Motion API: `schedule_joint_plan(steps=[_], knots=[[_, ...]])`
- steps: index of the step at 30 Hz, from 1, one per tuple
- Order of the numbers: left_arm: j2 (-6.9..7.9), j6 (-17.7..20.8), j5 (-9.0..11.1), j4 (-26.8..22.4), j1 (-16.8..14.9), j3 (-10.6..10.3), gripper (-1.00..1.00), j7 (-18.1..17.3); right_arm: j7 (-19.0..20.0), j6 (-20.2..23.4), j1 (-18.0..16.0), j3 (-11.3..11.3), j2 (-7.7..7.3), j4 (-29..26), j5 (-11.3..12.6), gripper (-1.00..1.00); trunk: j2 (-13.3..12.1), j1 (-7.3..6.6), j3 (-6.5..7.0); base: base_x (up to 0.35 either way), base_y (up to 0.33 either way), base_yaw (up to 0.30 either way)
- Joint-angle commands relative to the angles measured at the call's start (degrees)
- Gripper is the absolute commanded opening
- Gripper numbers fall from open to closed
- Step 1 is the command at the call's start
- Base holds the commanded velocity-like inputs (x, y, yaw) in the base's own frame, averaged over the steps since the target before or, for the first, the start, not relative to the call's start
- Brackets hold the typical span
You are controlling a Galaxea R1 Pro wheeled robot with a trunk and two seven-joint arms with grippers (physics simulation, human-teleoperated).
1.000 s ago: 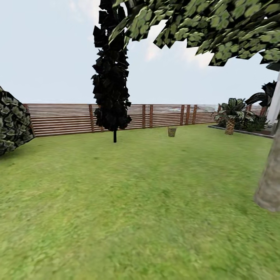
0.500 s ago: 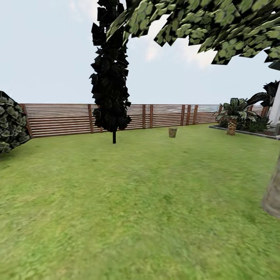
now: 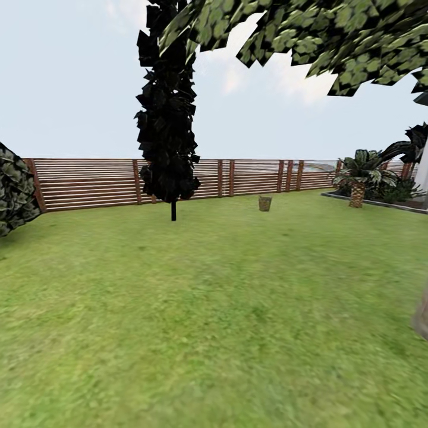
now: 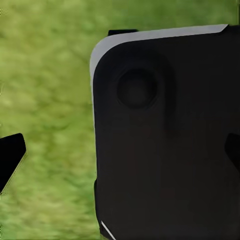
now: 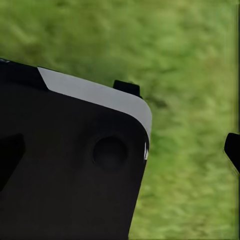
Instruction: Take the three Easter eggs out of the wicker basket on the lawn in the garden, then place them on the lawn next to a single tree (choose any tree) so that all three eggs are next to the same tree and none are left in the basket.
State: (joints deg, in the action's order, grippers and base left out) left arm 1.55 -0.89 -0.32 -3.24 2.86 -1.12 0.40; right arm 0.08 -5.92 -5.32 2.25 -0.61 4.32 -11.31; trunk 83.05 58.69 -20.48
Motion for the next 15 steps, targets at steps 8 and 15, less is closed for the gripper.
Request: schedule_joint_plan(steps=[8,15], knots=[[0.01,-0.1,0.0,-0.1,0.0,-0.1,1.00,0.0,0.0,-0.4,-0.1,0.3,0.02,0.3,-0.2,1.00,0.0,0.04,-0.05,0.334,0.000,0.000],[-0.02,-0.1,0.0,-0.1,0.0,-0.1,1.00,0.0,0.0,-0.4,-0.1,0.3,0.02,0.3,-0.2,1.00,0.0,0.04,-0.05,0.334,0.000,0.000]])
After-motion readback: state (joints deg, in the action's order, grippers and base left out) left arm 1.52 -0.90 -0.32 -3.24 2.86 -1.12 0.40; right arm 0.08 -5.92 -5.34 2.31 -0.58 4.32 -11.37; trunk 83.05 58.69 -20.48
